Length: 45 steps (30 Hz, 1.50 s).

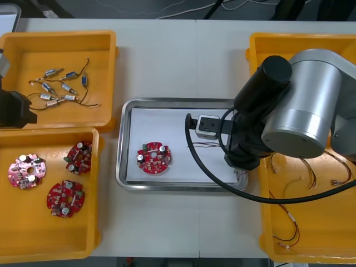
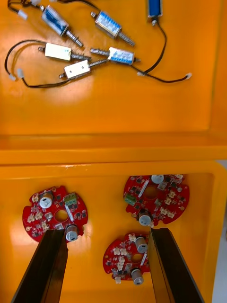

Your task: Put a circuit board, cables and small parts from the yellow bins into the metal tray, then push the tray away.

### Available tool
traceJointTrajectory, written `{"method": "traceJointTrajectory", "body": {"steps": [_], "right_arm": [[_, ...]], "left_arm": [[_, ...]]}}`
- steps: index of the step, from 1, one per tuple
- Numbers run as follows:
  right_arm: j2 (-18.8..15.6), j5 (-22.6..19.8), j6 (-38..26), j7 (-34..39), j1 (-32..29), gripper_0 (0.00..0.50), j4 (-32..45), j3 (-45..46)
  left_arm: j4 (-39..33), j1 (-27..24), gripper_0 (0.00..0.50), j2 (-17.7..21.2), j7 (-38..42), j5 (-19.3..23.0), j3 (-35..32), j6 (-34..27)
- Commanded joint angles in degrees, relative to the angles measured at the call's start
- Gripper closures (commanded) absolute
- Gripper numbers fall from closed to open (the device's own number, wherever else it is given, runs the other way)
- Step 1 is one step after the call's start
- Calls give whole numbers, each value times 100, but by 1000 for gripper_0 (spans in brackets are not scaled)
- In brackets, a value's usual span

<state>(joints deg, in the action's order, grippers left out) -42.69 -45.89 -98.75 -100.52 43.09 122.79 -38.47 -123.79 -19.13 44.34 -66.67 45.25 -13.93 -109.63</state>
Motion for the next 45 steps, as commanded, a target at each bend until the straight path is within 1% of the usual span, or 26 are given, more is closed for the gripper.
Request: {"method": "traceJointTrajectory", "body": {"steps": [1,4,9,14,16,19,24,28,31,33,34,35,36,37,38,39,40,42,45], "right_arm": [[287,159,313,-547,463,500,-309,-477],[428,203,453,-758,507,500,-511,-627],[603,203,488,-1189,516,500,-748,-697],[630,176,770,-1409,516,500,-994,-926],[630,256,972,-1435,516,500,-1091,-1119],[630,396,1112,-1444,516,500,-1170,-1330],[647,546,1200,-1453,516,500,-1258,-1576],[700,546,1403,-1435,516,500,-1434,-1725],[762,554,1420,-1453,516,500,-1495,-1725],[797,590,1420,-1453,516,491,-1504,-1725],[806,616,1429,-1426,516,468,-1504,-1717],[823,642,1473,-1426,516,396,-1495,-1725],[823,642,1499,-1426,525,338,-1495,-1725],[823,651,1543,-1418,534,240,-1495,-1725],[823,651,1561,-1409,543,169,-1495,-1725],[823,651,1570,-1409,551,130,-1495,-1717],[832,651,1570,-1409,587,53,-1495,-1717],[832,651,1543,-1409,622,0,-1495,-1717],[832,625,1473,-1391,630,0,-1495,-1629]], "left_arm": [[-93,436,0,233,-311,1,-277,100],[-93,560,0,233,-382,10,-330,205],[-75,595,0,233,-452,1,-348,319],[118,560,0,233,-487,19,-348,697],[347,472,0,233,-522,142,-348,917],[663,305,0,224,-540,318,-348,1066],[1138,-29,0,224,-566,318,-339,1102],[1472,-302,0,224,-601,283,-269,1084],[1656,-522,0,224,-557,221,-154,1084],[1815,-671,0,224,-522,212,-93,1075],[1920,-768,0,224,-513,195,-58,1058],[2034,-873,0,224,-487,186,-22,1031],[2096,-935,0,224,-478,177,13,996],[2201,-1040,0,224,-469,159,48,952],[2289,-1146,0,224,-461,133,83,873],[2342,-1207,0,224,-461,116,118,829],[2421,-1348,0,224,-461,72,197,741],[2500,-1532,0,224,-452,-78,373,636],[2535,-1770,0,163,-382,-403,663,609]]}}
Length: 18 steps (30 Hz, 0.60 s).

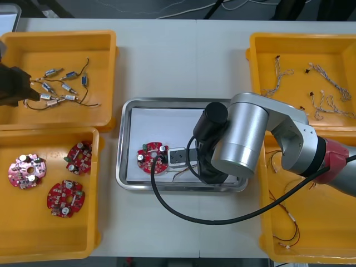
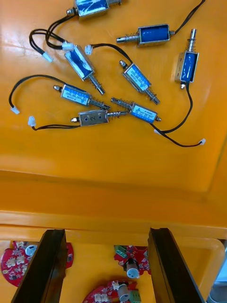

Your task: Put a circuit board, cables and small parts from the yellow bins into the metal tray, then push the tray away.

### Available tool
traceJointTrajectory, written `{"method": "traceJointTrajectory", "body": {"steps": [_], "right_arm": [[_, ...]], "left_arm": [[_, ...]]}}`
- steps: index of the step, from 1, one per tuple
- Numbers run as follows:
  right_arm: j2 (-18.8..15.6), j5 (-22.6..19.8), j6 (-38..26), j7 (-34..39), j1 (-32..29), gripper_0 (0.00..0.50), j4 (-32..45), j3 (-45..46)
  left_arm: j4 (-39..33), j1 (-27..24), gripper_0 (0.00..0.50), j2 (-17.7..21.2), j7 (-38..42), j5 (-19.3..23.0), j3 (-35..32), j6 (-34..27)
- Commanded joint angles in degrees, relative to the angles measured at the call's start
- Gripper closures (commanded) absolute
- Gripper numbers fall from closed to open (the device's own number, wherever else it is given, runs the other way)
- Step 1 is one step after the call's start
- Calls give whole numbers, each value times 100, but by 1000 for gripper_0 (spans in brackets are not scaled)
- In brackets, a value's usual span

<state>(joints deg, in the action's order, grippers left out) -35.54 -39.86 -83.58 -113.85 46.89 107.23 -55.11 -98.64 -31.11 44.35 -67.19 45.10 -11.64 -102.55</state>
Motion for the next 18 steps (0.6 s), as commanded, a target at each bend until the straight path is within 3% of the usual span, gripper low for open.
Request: {"method": "traceJointTrajectory", "body": {"steps": [1,5,15,18], "right_arm": [[117,-13,-114,-59,259,0,61,105],[152,-189,-448,-59,268,0,122,448],[275,-505,-1494,170,268,0,360,1591],[284,-549,-1819,574,250,0,500,1934]], "left_arm": [[55,-651,0,91,-313,-546,523,-98],[249,-871,0,-163,-260,-933,637,-98],[512,-1178,0,-445,-251,-1170,778,-10],[512,-1178,0,-462,-295,-1170,795,69]]}}
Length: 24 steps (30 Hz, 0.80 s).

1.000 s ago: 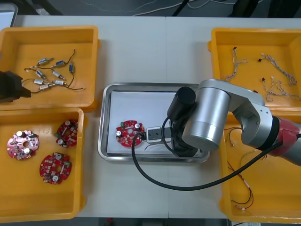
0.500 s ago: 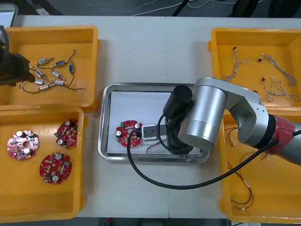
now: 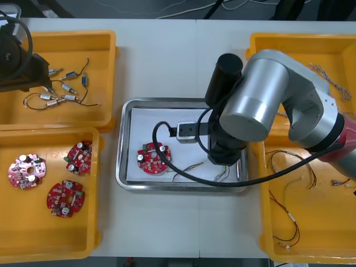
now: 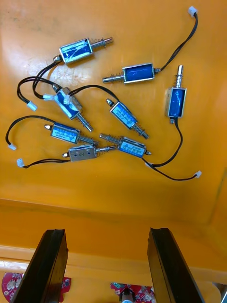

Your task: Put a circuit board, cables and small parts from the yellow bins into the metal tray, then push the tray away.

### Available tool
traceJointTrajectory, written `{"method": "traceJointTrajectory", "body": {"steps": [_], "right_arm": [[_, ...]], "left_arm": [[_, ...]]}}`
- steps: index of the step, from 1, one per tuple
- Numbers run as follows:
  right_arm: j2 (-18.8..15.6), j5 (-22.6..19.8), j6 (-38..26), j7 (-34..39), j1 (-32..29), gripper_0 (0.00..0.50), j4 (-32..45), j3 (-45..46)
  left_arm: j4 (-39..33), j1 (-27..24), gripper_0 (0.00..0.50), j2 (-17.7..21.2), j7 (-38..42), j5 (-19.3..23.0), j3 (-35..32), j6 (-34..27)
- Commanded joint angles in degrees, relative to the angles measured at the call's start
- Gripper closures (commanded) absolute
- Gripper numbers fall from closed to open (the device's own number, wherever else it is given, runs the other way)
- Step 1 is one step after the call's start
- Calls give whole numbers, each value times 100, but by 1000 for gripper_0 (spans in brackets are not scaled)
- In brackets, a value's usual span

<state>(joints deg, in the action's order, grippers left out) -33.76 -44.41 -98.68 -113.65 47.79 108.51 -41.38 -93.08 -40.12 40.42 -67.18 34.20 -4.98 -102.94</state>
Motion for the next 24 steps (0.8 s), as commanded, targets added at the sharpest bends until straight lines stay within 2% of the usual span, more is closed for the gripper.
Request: {"method": "traceJointTrajectory", "body": {"steps": [1,7,13,22,24], "right_arm": [[106,-111,-442,722,160,0,425,684],[97,-138,-1110,1522,28,0,733,1405],[-105,-191,-1132,2339,-279,0,1164,2046],[-536,-252,-1132,3165,-1044,0,1814,2960],[-650,-278,-1132,3394,-1281,0,1972,3180]], "left_arm": [[-43,-277,0,-69,-313,-80,120,143],[-43,-233,0,-69,-260,-204,120,178],[80,-93,0,-122,-137,-573,85,310],[774,-93,0,-236,-163,-599,-205,925],[897,-102,0,-245,-576,-617,-205,1057]]}}
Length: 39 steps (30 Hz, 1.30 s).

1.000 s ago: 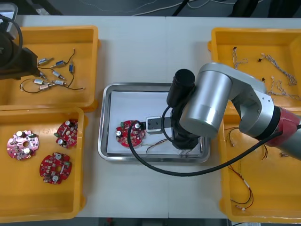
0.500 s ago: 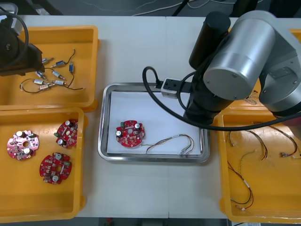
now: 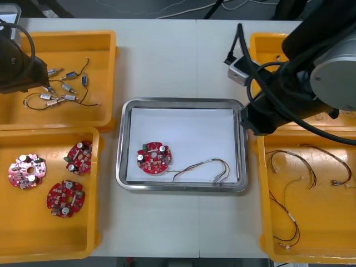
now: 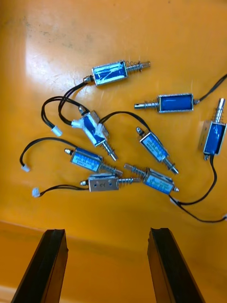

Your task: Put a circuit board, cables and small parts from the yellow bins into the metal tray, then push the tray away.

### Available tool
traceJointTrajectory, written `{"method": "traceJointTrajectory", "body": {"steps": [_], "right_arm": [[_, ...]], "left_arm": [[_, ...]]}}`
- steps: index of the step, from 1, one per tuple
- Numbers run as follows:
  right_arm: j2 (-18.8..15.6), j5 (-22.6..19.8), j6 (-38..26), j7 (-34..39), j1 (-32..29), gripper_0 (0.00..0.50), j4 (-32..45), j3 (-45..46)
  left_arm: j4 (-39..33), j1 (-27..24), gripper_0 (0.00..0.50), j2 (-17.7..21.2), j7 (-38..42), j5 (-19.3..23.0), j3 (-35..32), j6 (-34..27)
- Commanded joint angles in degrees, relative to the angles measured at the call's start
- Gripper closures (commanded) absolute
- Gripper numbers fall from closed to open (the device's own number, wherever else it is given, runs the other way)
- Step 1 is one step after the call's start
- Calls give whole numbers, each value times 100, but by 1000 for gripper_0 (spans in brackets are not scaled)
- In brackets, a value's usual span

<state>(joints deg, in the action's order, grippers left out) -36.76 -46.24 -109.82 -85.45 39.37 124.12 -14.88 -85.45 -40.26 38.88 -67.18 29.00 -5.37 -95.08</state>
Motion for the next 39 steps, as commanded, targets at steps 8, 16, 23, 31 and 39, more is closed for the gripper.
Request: {"method": "traceJointTrajectory", "body": {"steps": [8,16,23,31,39], "right_arm": [[-683,-174,-18,933,-1168,0,701,1365],[-832,204,-18,881,-1537,0,534,1963],[-832,792,-18,854,-1537,0,69,2033],[-815,1118,391,837,-1511,0,-432,2042],[-815,1276,830,802,-1317,0,-907,2033]], "left_arm": [[169,-79,0,5,-2308,62,-342,314],[160,114,0,225,-3459,308,-439,376],[160,589,0,506,-3793,756,-439,771],[37,1046,0,647,-3899,774,-439,1237],[169,1108,0,638,-3881,563,-430,1589]]}}
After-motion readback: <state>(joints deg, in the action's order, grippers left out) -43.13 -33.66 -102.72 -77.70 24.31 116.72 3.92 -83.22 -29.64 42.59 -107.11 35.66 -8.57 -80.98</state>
